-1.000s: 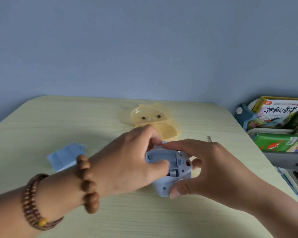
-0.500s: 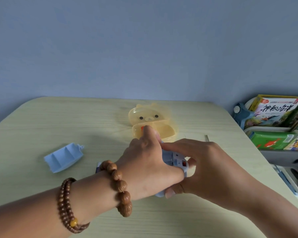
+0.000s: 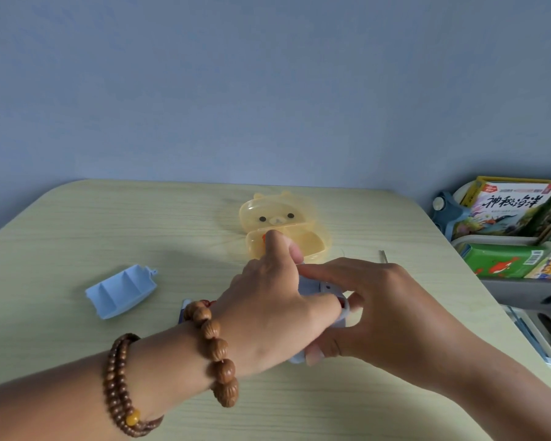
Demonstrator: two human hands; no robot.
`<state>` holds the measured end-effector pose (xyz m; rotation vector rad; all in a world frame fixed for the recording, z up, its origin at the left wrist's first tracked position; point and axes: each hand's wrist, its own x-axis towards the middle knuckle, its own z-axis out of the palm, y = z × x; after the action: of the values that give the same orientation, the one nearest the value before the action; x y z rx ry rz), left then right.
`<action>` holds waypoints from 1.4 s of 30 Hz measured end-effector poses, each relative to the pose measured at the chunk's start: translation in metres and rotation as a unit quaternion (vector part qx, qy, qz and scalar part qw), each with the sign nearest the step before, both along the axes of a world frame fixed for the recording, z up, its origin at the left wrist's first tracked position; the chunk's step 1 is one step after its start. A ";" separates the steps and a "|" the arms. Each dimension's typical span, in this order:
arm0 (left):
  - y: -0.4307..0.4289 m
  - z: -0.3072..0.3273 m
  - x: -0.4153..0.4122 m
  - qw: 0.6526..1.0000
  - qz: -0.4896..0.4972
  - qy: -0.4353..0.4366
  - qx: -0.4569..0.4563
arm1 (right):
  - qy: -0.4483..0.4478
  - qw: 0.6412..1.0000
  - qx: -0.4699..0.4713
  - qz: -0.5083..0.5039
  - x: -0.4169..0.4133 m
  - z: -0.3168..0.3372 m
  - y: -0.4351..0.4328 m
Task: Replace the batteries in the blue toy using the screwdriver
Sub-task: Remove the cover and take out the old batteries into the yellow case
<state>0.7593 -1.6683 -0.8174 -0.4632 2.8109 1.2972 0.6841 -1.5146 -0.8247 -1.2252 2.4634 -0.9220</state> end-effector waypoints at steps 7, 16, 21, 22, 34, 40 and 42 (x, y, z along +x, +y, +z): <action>0.007 0.000 0.015 0.998 -0.015 0.063 -0.024 | 0.016 0.999 -0.029 0.017 0.000 -0.002 -0.001; 0.004 -0.013 0.018 0.991 -0.035 0.109 -0.068 | 0.003 0.998 -0.047 0.029 -0.003 -0.003 0.003; -0.001 -0.014 0.025 0.984 -0.040 0.130 -0.117 | 0.003 0.999 -0.041 0.024 -0.004 -0.007 0.004; -0.002 -0.016 0.025 0.981 -0.041 0.139 -0.126 | -0.001 0.999 -0.040 0.022 -0.004 -0.007 0.004; -0.067 0.006 -0.016 0.967 0.105 0.224 0.066 | -0.042 0.999 -0.021 -0.015 -0.001 -0.007 0.006; -0.097 -0.004 -0.030 0.986 0.063 0.132 0.074 | -0.035 0.999 -0.015 -0.015 -0.002 -0.007 0.005; -0.099 -0.006 -0.032 0.990 0.030 0.120 0.069 | -0.031 0.999 -0.012 -0.013 -0.003 -0.007 0.005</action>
<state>0.7275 -1.7671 -0.8234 -0.4147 2.8870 1.6501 0.6813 -1.5098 -0.8319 -1.1560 2.4319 -0.9847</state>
